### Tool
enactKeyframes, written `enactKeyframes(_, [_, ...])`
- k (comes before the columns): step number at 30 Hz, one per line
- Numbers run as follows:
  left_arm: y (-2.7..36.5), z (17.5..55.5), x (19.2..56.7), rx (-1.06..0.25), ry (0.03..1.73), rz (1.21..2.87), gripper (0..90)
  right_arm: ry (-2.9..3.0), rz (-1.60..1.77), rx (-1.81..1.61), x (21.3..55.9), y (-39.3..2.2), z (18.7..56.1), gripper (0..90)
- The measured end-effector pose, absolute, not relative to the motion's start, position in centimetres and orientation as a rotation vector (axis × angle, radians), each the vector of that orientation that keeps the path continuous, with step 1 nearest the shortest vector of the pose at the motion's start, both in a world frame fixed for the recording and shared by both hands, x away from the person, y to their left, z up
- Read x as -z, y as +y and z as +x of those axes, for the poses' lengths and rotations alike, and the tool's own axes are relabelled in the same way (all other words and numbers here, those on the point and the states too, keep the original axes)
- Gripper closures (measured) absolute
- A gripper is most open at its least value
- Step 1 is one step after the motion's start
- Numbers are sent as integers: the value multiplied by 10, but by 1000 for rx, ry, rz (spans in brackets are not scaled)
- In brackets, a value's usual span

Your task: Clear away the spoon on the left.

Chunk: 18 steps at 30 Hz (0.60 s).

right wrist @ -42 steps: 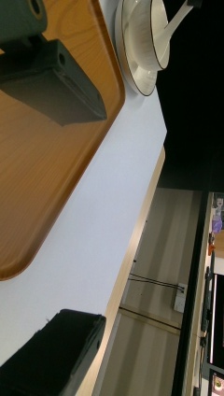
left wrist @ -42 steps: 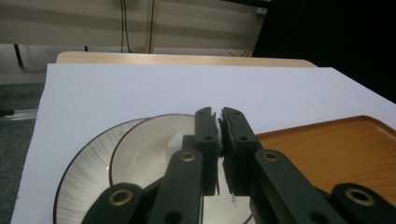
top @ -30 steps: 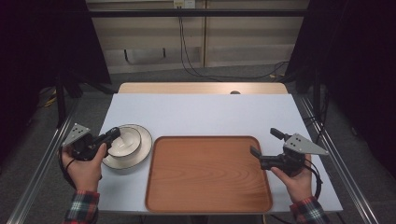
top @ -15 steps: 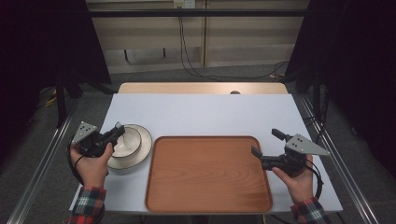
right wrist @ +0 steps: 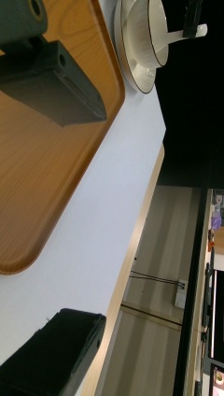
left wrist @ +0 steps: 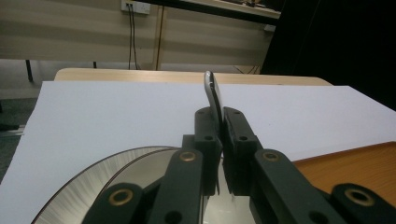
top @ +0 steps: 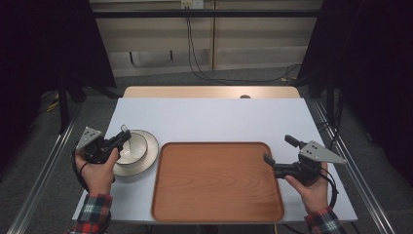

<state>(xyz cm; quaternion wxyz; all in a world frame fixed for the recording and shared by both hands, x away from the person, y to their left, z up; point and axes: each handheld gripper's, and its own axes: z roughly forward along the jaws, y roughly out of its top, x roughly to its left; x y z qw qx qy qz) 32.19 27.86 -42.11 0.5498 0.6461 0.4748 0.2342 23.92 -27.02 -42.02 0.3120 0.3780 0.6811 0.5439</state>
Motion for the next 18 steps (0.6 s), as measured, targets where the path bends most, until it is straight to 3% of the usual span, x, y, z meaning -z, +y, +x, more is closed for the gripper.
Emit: enactKeyframes(18, [287,316,406,-490,1121,1496,856,1796,988,-1438,419,-271,239,35])
